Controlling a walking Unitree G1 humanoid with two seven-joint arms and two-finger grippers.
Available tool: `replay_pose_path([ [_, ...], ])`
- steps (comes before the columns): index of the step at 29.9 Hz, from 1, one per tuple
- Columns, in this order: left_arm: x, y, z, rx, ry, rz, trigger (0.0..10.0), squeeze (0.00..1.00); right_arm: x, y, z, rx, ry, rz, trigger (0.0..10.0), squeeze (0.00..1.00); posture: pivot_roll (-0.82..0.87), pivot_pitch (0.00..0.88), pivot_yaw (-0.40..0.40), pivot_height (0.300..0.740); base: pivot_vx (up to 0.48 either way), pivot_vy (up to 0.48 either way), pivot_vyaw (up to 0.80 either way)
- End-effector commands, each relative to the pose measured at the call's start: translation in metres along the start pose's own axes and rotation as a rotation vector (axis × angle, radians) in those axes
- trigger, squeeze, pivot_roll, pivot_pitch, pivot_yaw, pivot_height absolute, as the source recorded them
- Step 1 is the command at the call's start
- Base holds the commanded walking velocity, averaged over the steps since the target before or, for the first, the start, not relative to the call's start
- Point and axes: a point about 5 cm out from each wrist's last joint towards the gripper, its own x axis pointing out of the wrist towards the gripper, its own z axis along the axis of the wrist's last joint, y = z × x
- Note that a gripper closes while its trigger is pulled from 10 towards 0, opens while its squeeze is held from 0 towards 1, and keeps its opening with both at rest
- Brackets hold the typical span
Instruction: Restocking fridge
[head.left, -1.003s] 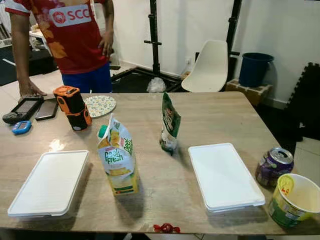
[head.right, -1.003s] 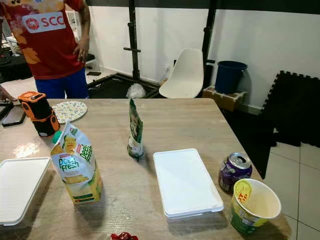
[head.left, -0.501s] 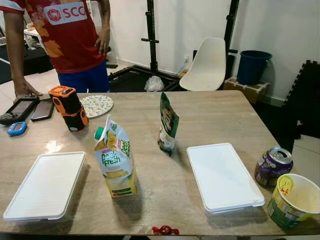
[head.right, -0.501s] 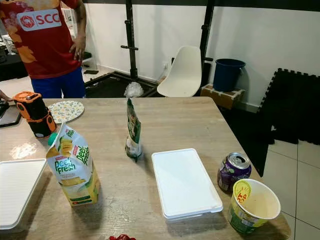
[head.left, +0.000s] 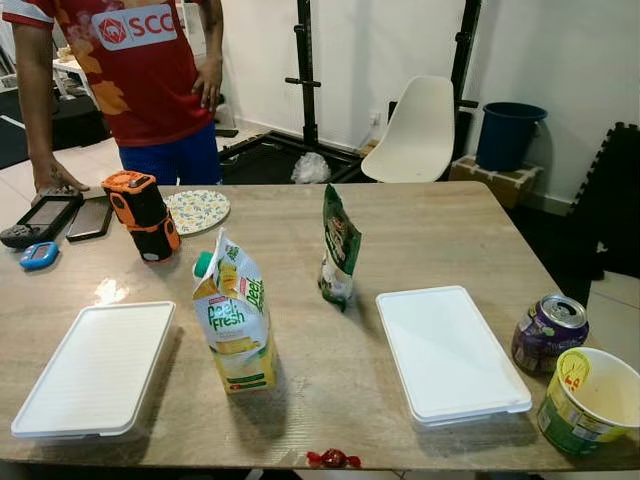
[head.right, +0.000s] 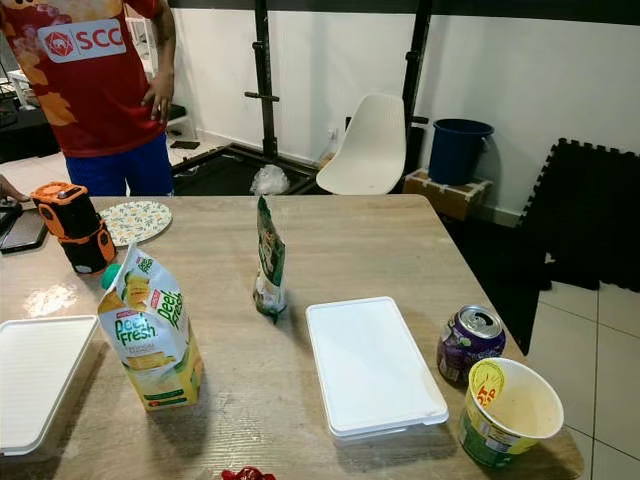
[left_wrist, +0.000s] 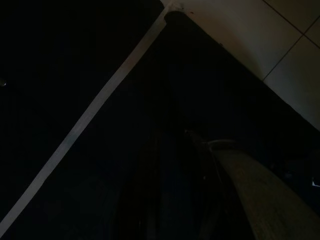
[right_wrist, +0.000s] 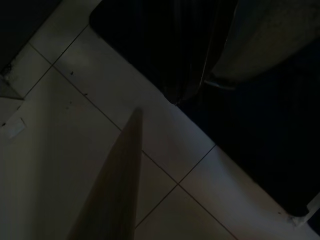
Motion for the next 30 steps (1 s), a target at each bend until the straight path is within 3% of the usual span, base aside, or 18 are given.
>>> replay_pose_path([
  [1,-0.0023,0.0052,-0.0082,0.001,0.027,0.01,10.0,0.0,-0.002,0.0018,-0.0081,0.003,0.025,0.003,10.0,0.0,-0.07,0.127,0.029,0.74,-0.277,0.0,0.0],
  [16,-0.0014,0.0039,-0.0044,-0.001,0.015,0.003,10.0,0.0,-0.0029,-0.0015,-0.0111,-0.001,0.044,-0.011,10.0,0.0,-0.07,0.129,0.026,0.74,-0.293,0.0,0.0],
  [30,0.0,0.0022,-0.0011,-0.006,0.015,0.008,10.0,0.0,-0.0028,-0.0045,-0.0083,-0.007,0.031,-0.014,10.0,0.0,-0.08,0.128,0.021,0.74,0.0,0.0,0.0],
])
